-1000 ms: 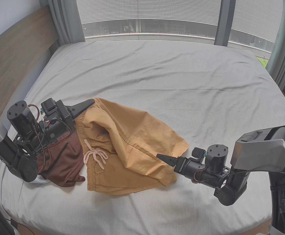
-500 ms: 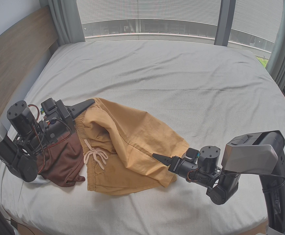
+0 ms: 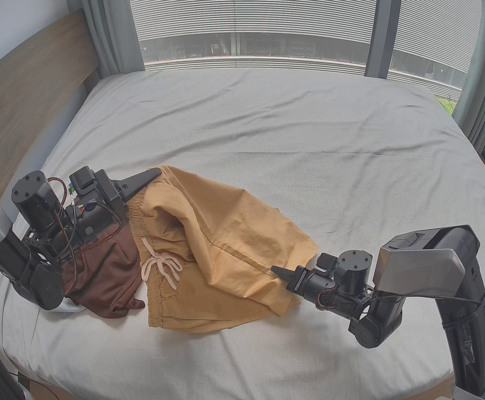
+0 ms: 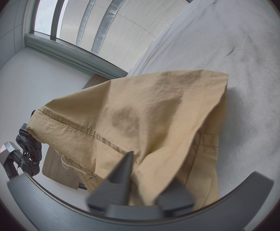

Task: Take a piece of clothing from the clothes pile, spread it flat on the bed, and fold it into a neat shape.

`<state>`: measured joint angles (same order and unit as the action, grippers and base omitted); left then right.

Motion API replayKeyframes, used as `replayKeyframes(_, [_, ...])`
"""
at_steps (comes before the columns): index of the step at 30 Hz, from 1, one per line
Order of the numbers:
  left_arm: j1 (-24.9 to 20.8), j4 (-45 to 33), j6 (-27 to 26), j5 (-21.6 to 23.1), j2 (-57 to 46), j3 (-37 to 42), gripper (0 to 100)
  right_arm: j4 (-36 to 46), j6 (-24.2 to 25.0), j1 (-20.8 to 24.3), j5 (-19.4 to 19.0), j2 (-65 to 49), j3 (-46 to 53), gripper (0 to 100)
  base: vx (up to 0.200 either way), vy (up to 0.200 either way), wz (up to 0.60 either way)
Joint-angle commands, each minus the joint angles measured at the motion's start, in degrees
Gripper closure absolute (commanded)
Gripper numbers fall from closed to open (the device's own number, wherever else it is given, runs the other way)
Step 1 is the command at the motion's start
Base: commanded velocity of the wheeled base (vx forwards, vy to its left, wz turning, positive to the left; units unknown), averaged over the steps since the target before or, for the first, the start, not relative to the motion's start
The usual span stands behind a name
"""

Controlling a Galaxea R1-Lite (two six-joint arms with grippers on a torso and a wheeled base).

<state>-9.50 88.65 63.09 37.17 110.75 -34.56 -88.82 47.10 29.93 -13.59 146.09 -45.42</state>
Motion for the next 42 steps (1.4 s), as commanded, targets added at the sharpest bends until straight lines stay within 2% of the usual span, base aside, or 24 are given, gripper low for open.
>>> replayKeyframes(1, [0.00, 0.03, 0.02, 0.01, 0.17, 0.02, 100, -0.12, 0.00, -0.57, 0.06, -1.07, 1.21, 100, 0.000, 0.000, 0.00])
replayKeyframes(10, [-0.08, 0.12, 0.11, 0.01, -0.71, 0.02, 100, 0.31, -0.26, -2.95, -1.17, -17.07, 8.33, 100, 0.000, 0.000, 0.00])
replayKeyframes(17, [-0.35, 0.12, 0.11, 0.01, -1.06, 0.11, 100, 0.40, -0.43, -5.23, -5.83, -25.07, 12.81, 100, 0.000, 0.000, 0.00])
replayKeyframes(29, [-0.87, 0.12, 0.02, 0.01, -1.42, 0.55, 100, 0.49, -2.46, -9.01, -7.15, -28.41, 14.31, 100, 0.000, 0.000, 0.00])
replayKeyframes(32, [-0.61, 0.12, -0.16, 0.01, -1.50, 0.55, 100, 0.49, -2.46, -10.86, -8.64, -28.49, 14.22, 100, 0.000, 0.000, 0.00])
replayKeyframes(36, [-0.17, 0.12, -0.16, 1.33, -2.47, 1.34, 100, 0.49, -2.46, -12.17, -9.35, -28.49, 13.78, 100, 0.000, 0.000, 0.00])
replayKeyframes(37, [0.36, 0.03, -0.33, 5.46, -3.70, 2.92, 100, 0.40, -2.46, -12.53, -9.70, -28.67, 13.69, 100, 0.000, 0.000, 0.00])
replayKeyframes(38, [0.71, 0.12, -0.33, 6.25, -3.88, 3.27, 100, 0.40, -2.46, -12.53, -9.70, -28.93, 13.61, 100, 0.000, 0.000, 0.00])
replayKeyframes(42, [1.85, 0.03, -2.97, 7.22, -3.52, 3.53, 100, 0.49, -2.37, -12.53, -9.87, -30.87, 13.78, 100, 0.000, 0.000, 0.00])
